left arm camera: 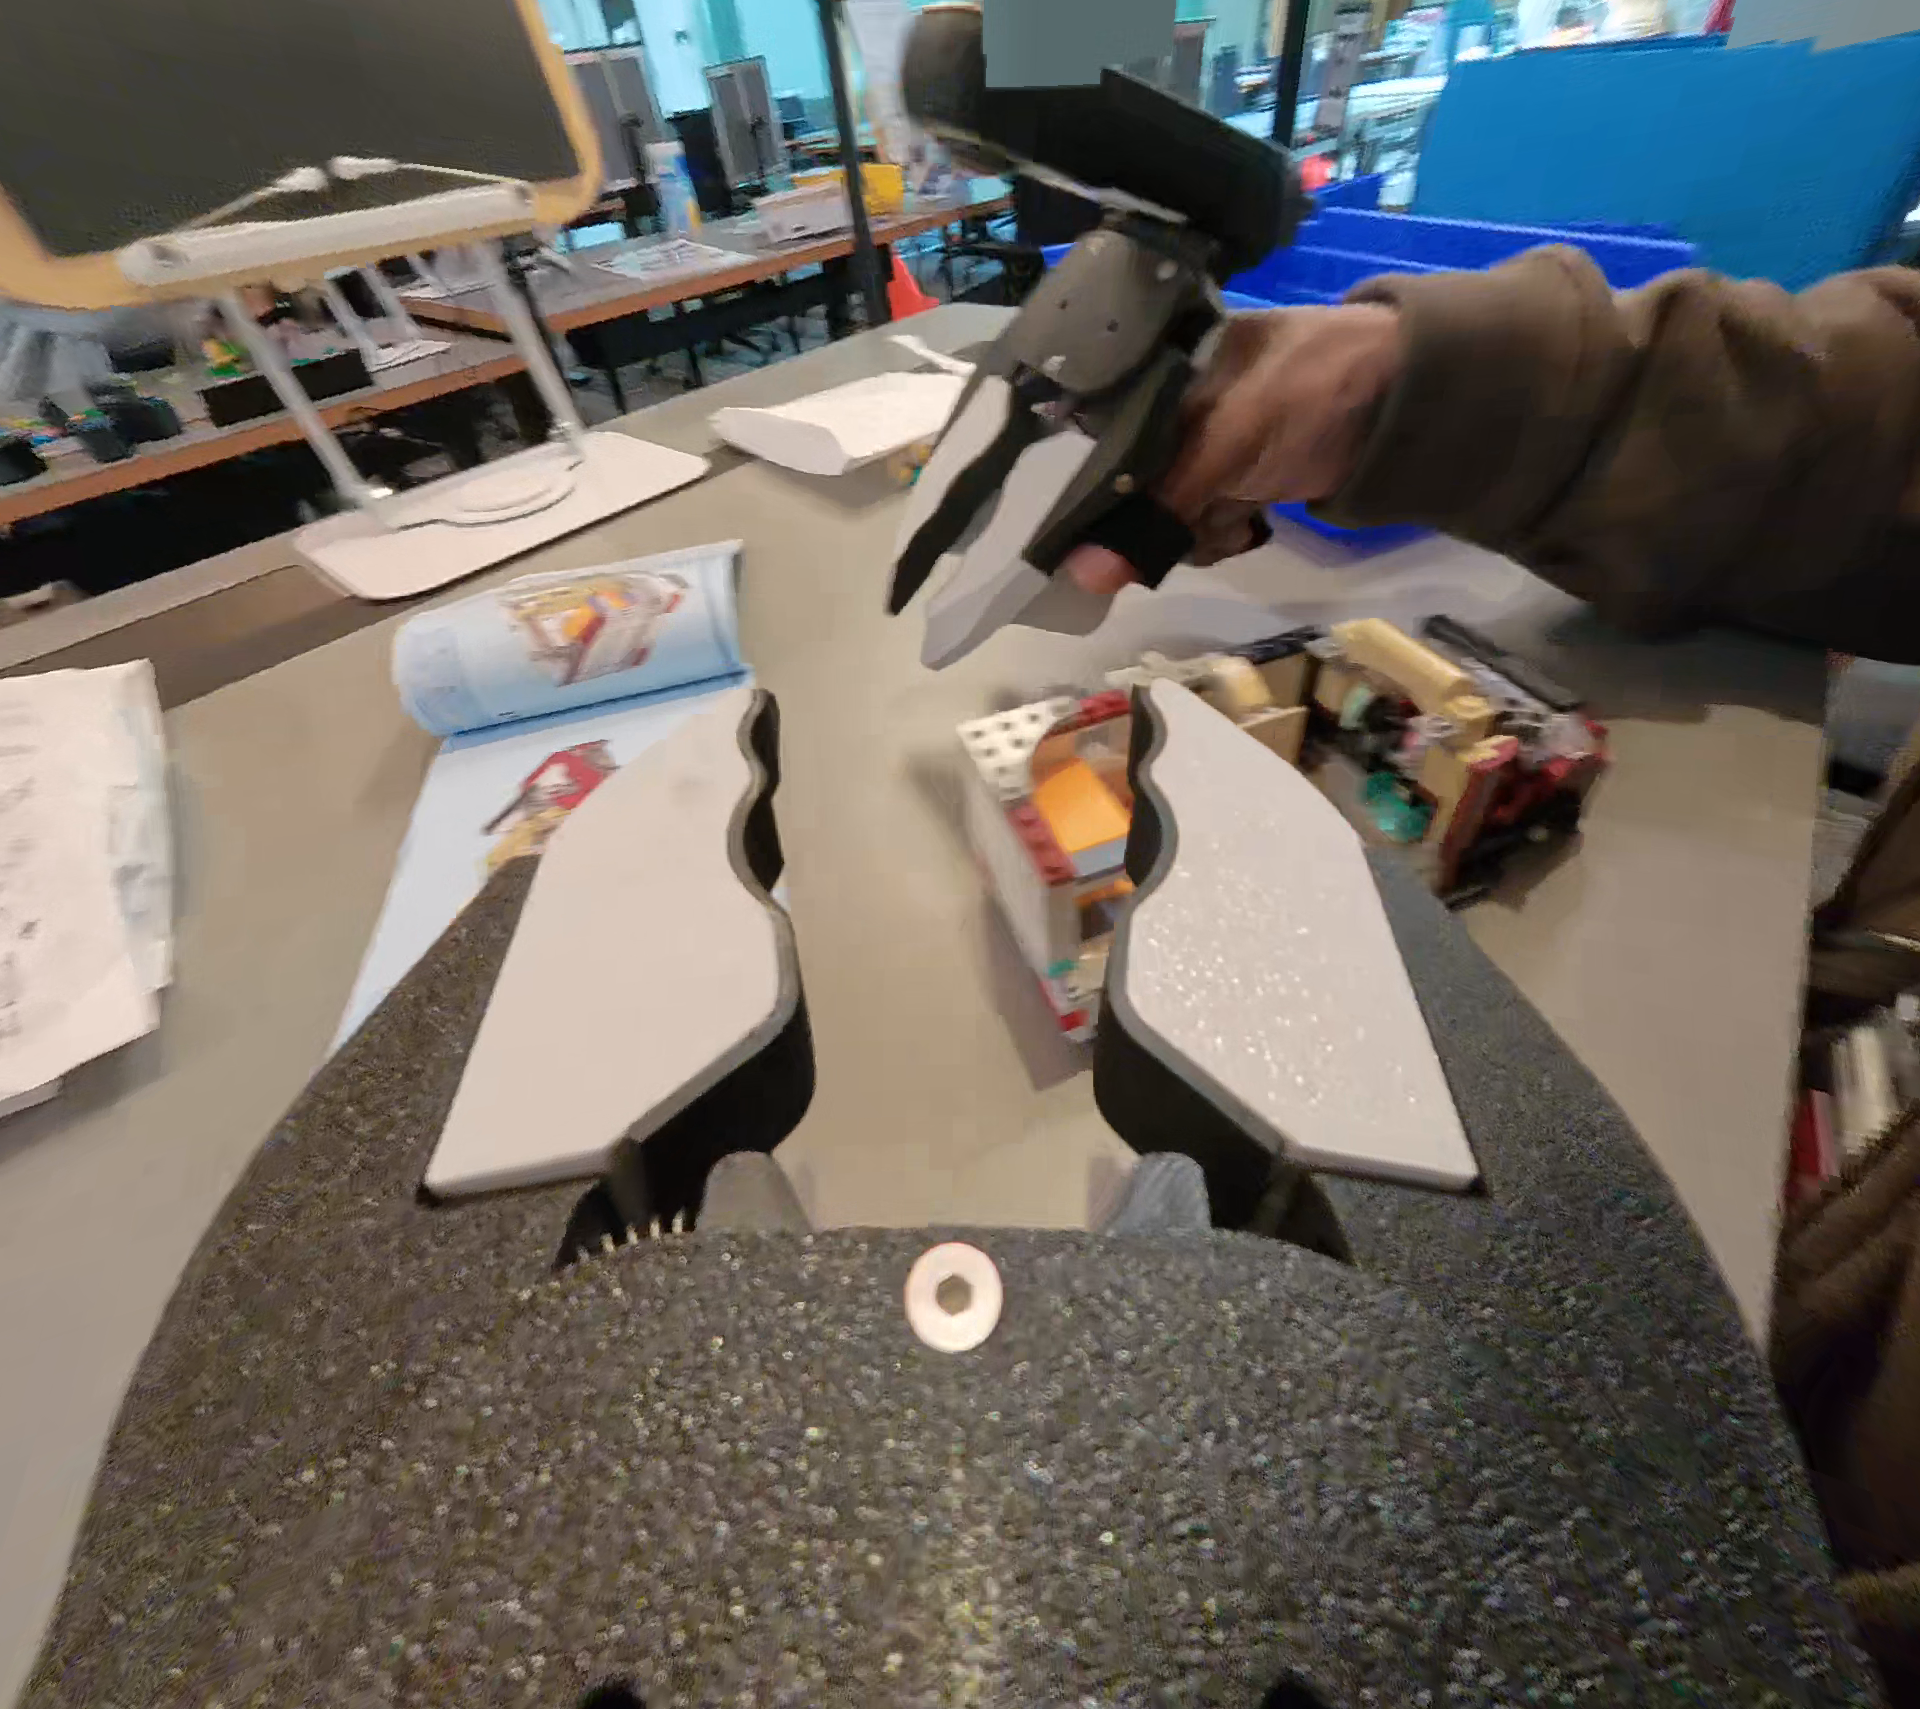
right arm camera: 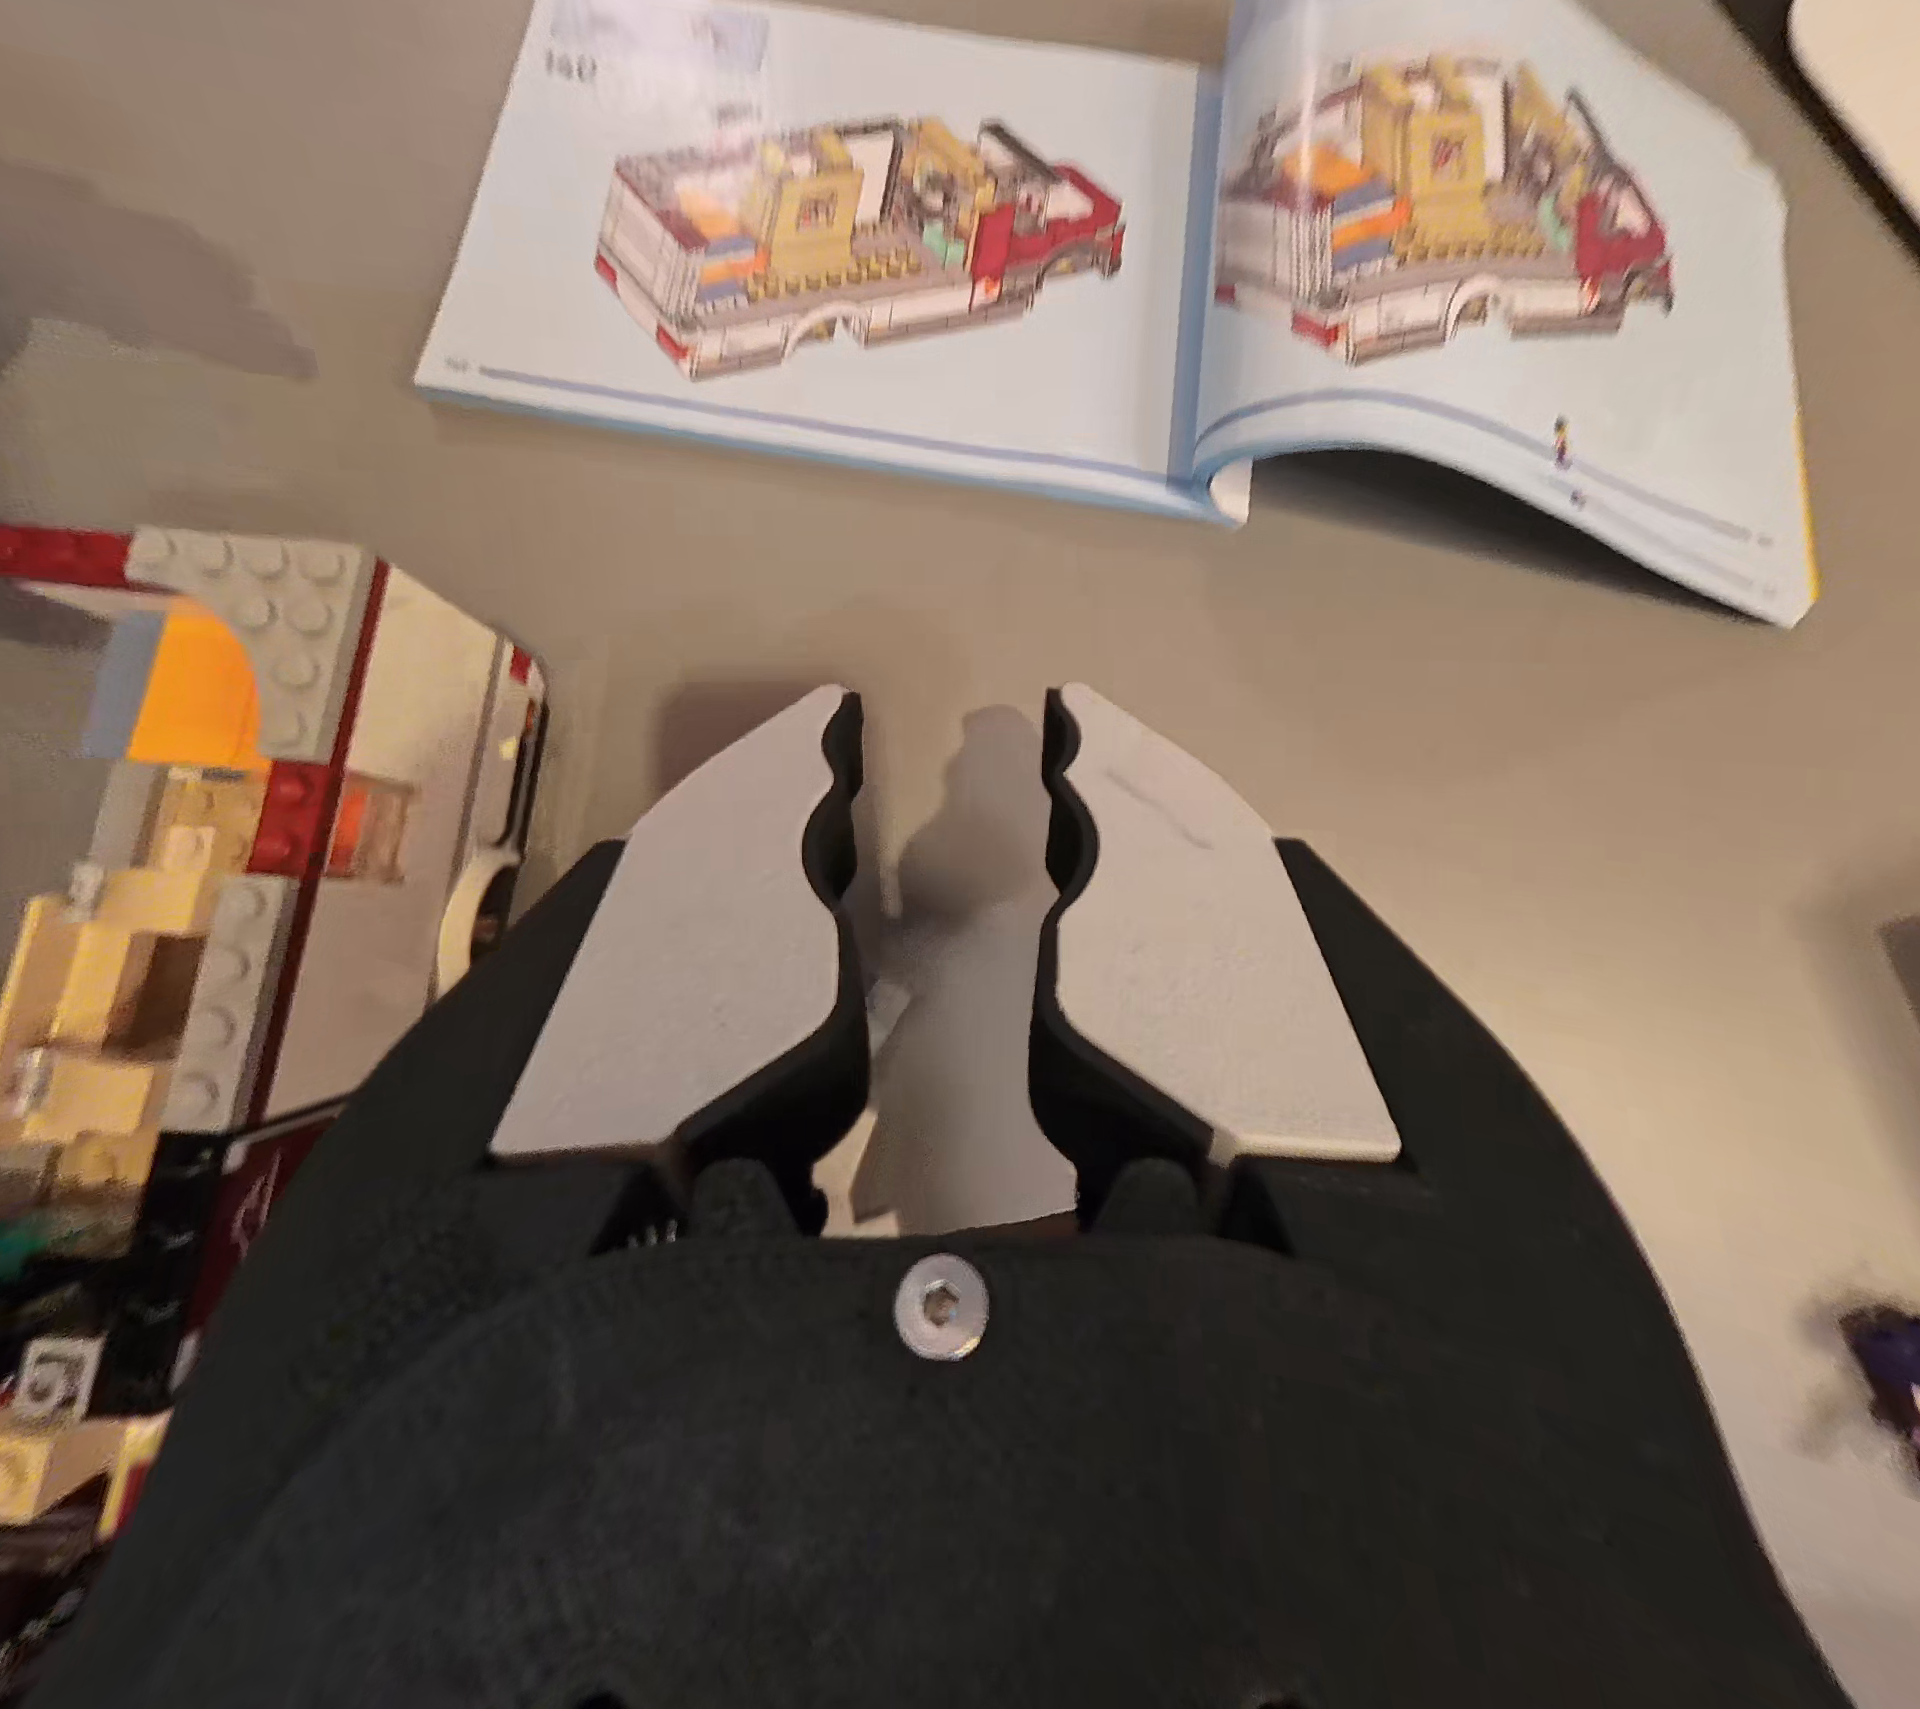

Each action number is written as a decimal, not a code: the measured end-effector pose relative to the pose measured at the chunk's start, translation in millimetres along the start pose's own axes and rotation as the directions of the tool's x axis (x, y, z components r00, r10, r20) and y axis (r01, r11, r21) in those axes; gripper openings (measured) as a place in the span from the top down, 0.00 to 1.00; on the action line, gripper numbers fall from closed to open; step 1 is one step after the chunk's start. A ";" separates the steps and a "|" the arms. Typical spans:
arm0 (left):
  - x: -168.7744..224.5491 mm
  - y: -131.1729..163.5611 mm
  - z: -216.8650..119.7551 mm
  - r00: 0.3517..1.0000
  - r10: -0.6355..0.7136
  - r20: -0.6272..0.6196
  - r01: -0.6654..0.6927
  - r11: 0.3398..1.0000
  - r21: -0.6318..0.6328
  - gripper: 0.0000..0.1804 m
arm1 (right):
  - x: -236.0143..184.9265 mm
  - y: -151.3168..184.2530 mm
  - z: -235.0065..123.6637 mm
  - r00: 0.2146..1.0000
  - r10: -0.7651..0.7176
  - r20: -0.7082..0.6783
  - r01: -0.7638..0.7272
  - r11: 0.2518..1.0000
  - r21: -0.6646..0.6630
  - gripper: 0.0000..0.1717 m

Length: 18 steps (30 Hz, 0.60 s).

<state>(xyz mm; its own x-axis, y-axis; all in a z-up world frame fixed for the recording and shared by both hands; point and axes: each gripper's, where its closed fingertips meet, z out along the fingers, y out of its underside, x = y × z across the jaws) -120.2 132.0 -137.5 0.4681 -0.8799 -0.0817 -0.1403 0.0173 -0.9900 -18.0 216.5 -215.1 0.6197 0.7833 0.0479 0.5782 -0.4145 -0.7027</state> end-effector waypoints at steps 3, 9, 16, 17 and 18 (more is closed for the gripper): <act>-48.6 8.2 -6.0 0.994 0.036 0.101 -0.026 0.995 -0.100 0.61 | 4.0 -13.8 11.6 1.000 -0.024 -0.006 0.024 0.998 0.054 0.78; -127.6 54.1 8.3 0.989 0.078 0.127 -0.021 0.916 -0.401 0.54 | 2.3 -26.8 40.2 0.995 -0.093 -0.020 0.095 0.992 0.086 0.71; -131.7 98.5 2.6 0.988 -0.133 0.080 0.155 0.840 -0.520 0.51 | -7.0 -21.6 53.2 0.977 -0.208 -0.046 0.211 0.973 0.091 0.68; -131.1 102.5 -0.6 0.986 -0.149 0.078 0.168 0.827 -0.536 0.51 | -7.3 -23.2 53.7 0.973 -0.223 -0.053 0.227 0.969 0.097 0.68; -132.2 105.9 -3.2 0.983 -0.162 0.087 0.183 0.818 -0.546 0.52 | -7.3 -23.8 54.9 0.970 -0.236 -0.062 0.241 0.966 0.095 0.68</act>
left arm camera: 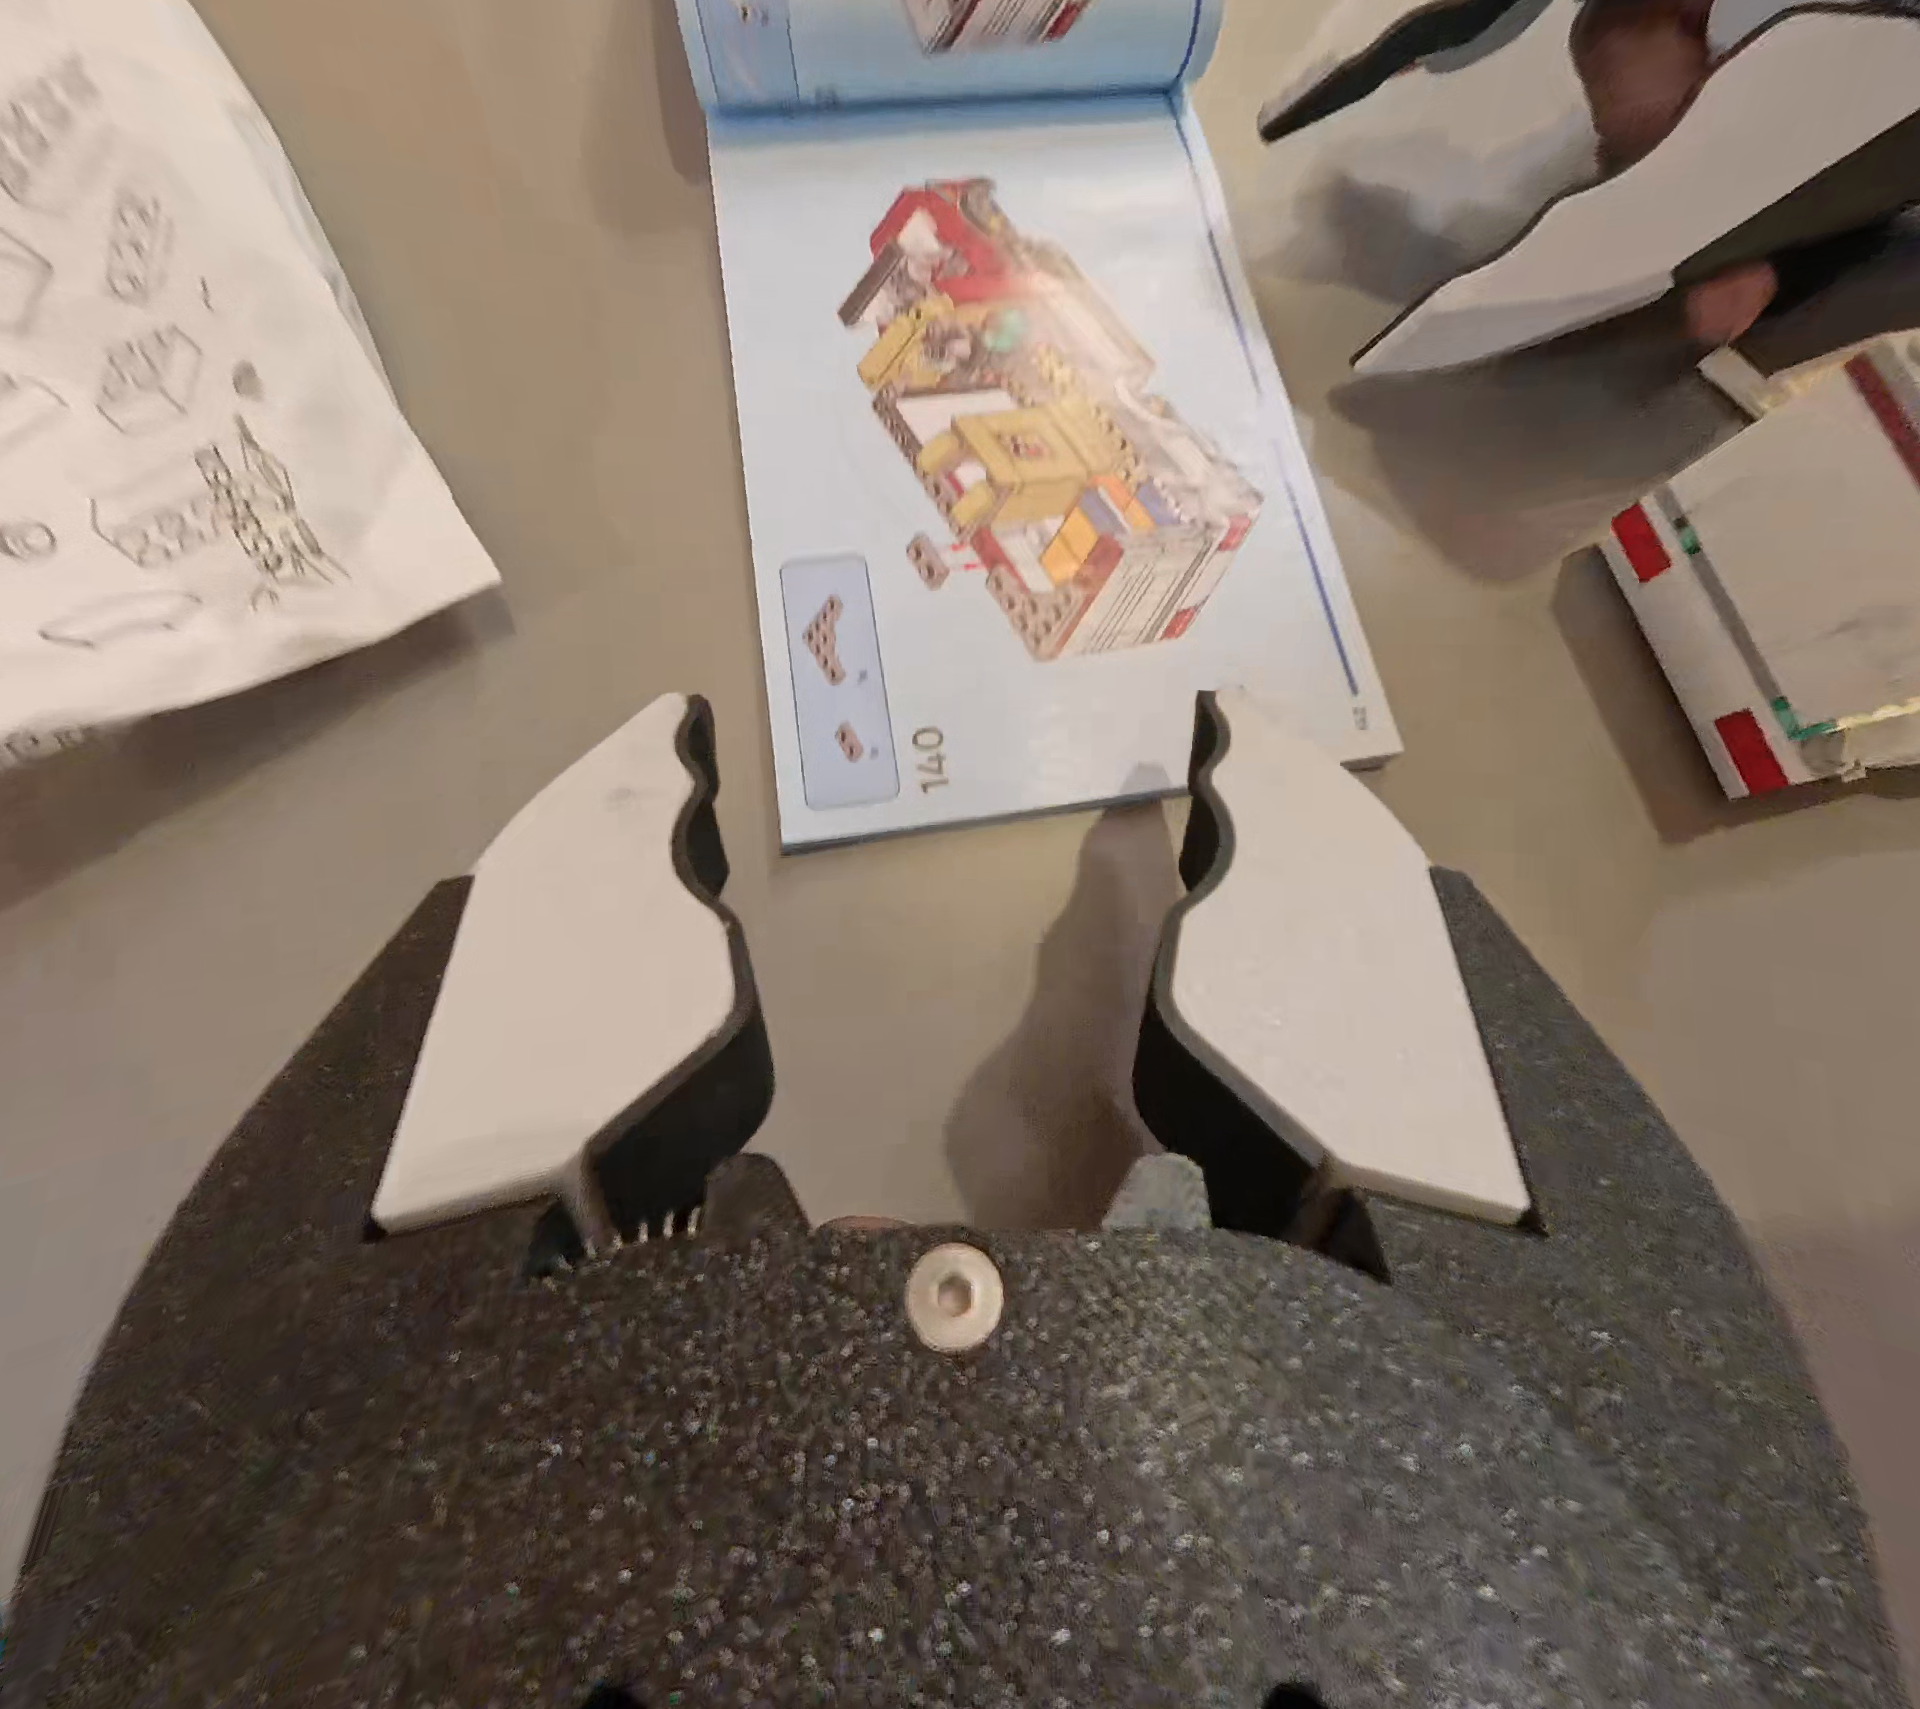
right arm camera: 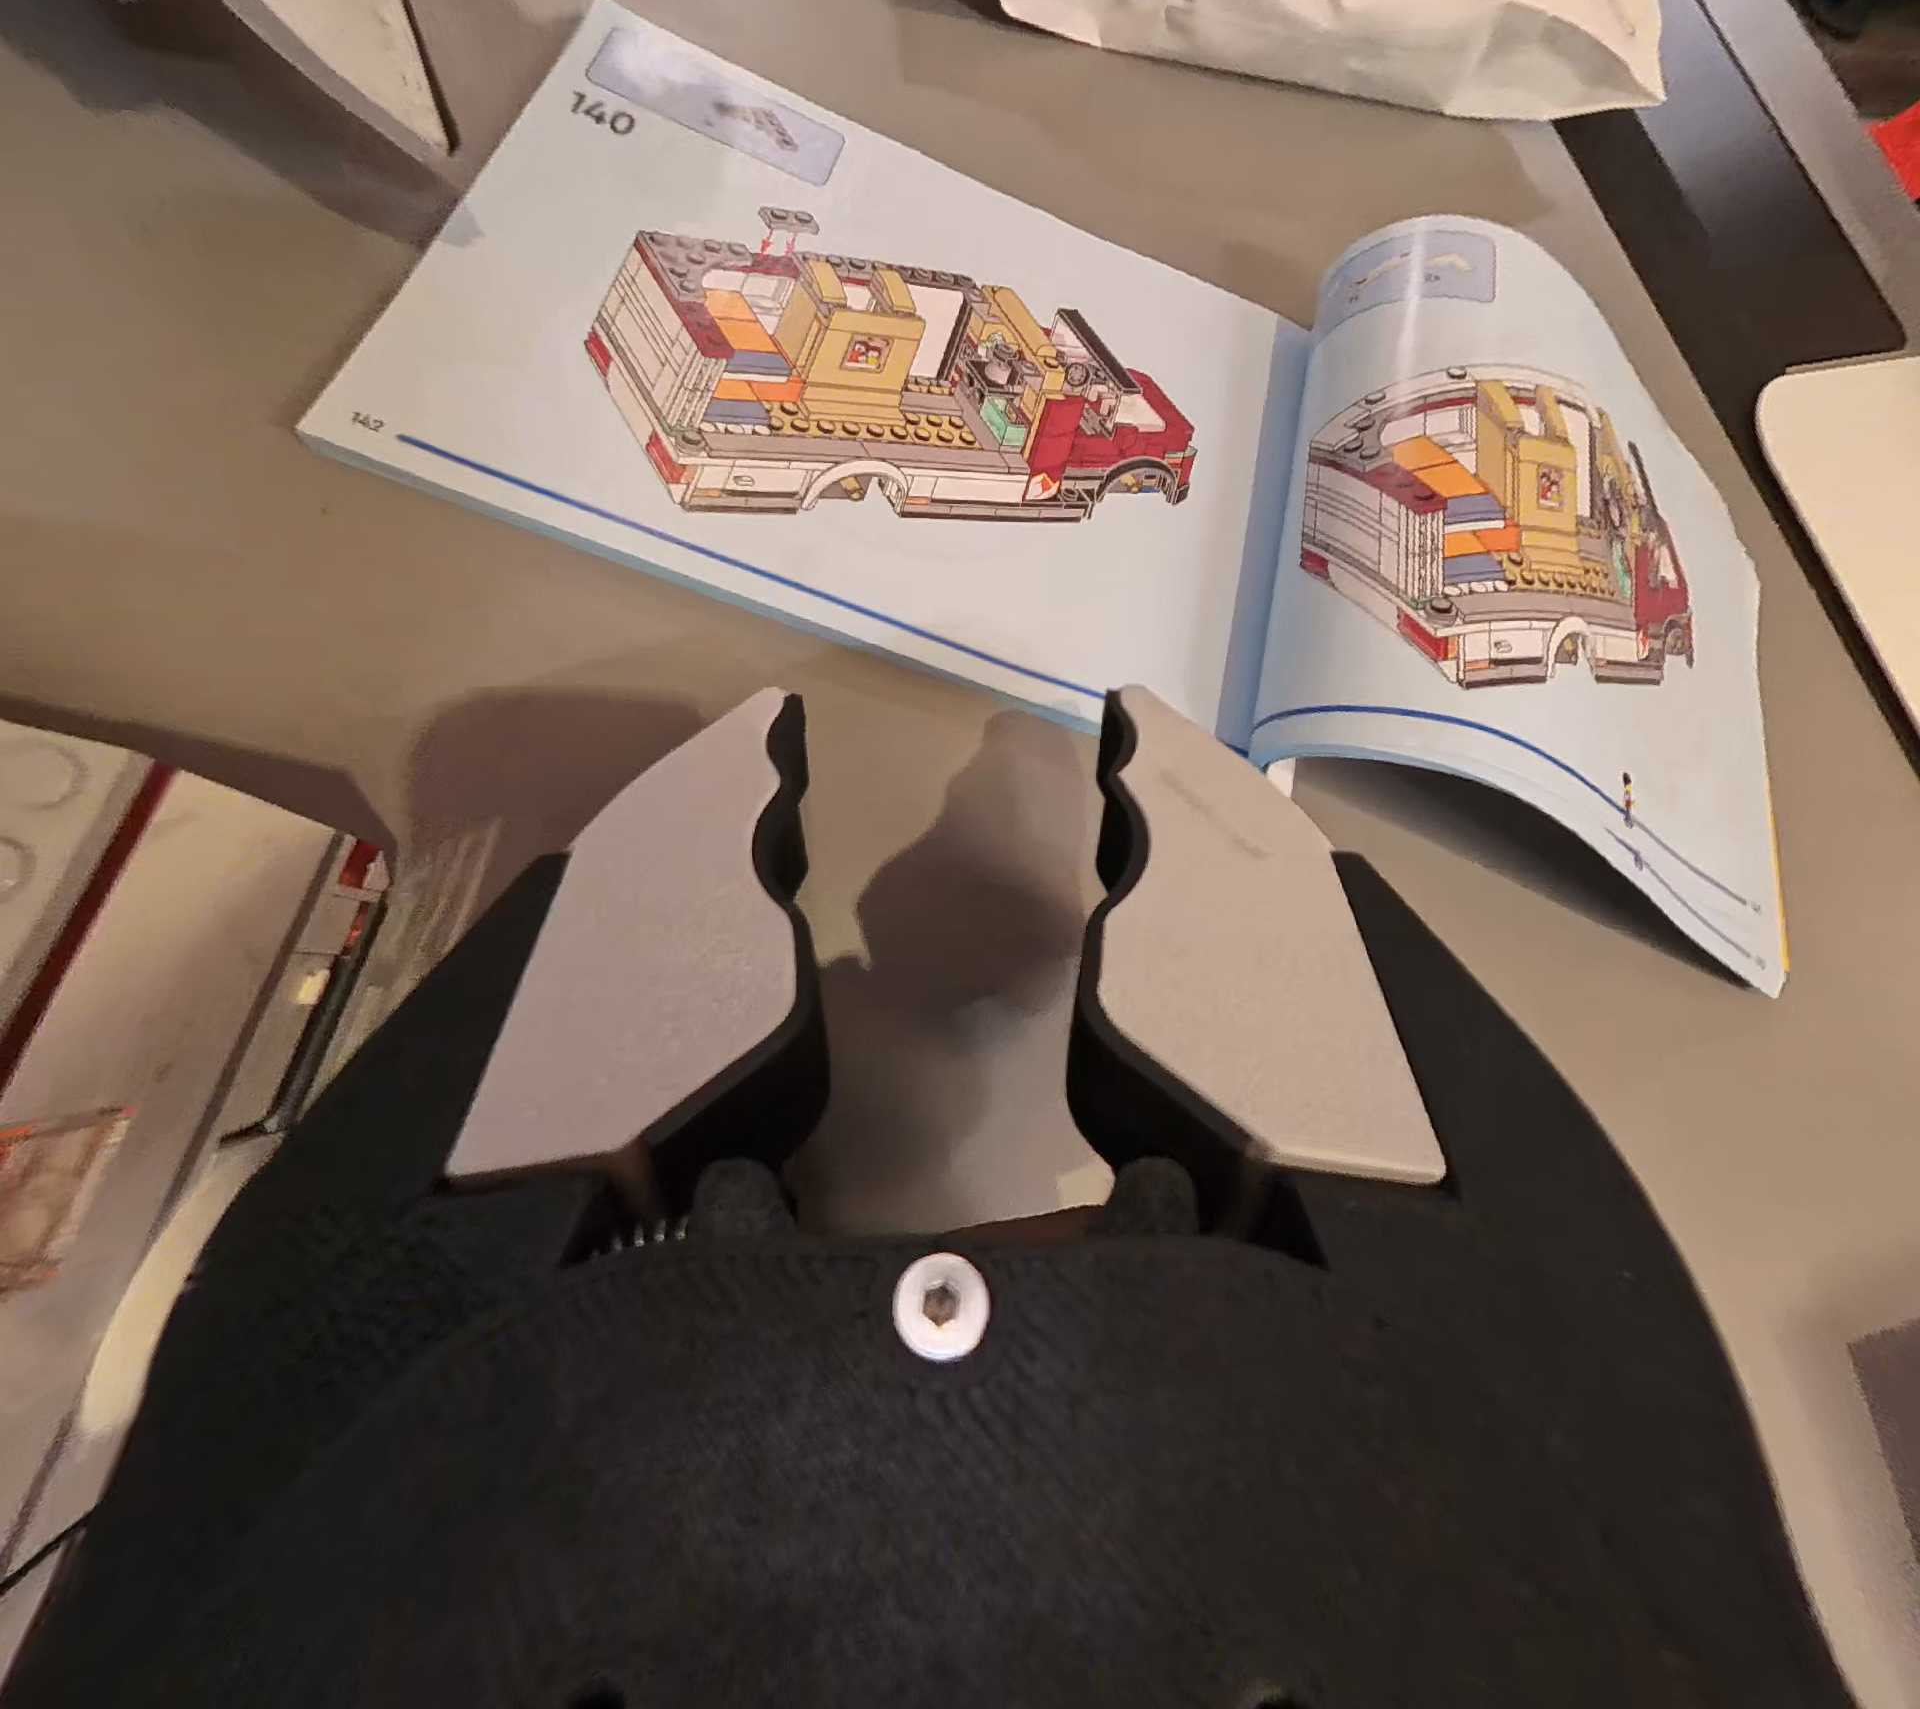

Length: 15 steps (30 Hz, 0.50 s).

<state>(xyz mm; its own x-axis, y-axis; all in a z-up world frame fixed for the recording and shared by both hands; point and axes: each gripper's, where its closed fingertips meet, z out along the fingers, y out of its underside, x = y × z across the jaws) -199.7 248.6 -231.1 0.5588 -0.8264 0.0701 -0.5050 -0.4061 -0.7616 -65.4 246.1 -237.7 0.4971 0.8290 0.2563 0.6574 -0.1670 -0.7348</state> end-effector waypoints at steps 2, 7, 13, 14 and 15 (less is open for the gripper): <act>-1.0 6.9 0.0 1.000 -0.026 -0.009 0.026 0.999 -0.025 0.52 | -1.8 -1.7 2.7 1.000 -0.031 -0.005 0.031 1.000 -0.002 0.68; 2.2 13.9 3.1 0.999 -0.030 -0.021 0.029 0.998 -0.058 0.54 | -4.5 -6.5 5.1 0.998 -0.064 -0.003 0.064 0.998 0.015 0.70; 7.4 18.2 5.0 1.000 0.014 -0.011 -0.015 0.996 -0.087 0.54 | -5.9 -7.6 4.4 0.997 -0.082 -0.014 0.082 0.996 0.023 0.71; 7.2 18.0 4.0 1.000 0.007 -0.009 -0.008 0.997 -0.081 0.54 | -6.0 -7.8 4.3 0.996 -0.085 -0.017 0.086 0.996 0.024 0.72; 6.2 17.7 2.4 1.000 -0.003 -0.005 0.002 0.997 -0.073 0.55 | -5.8 -7.9 4.2 0.996 -0.087 -0.020 0.087 0.996 0.025 0.72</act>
<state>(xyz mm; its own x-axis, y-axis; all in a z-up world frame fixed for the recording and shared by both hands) -203.7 237.3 -245.7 0.5571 -0.8270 0.0752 -0.5500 -0.4353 -0.7127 -75.8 244.8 -236.0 0.4494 0.8296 0.3314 0.6837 -0.0807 -0.7253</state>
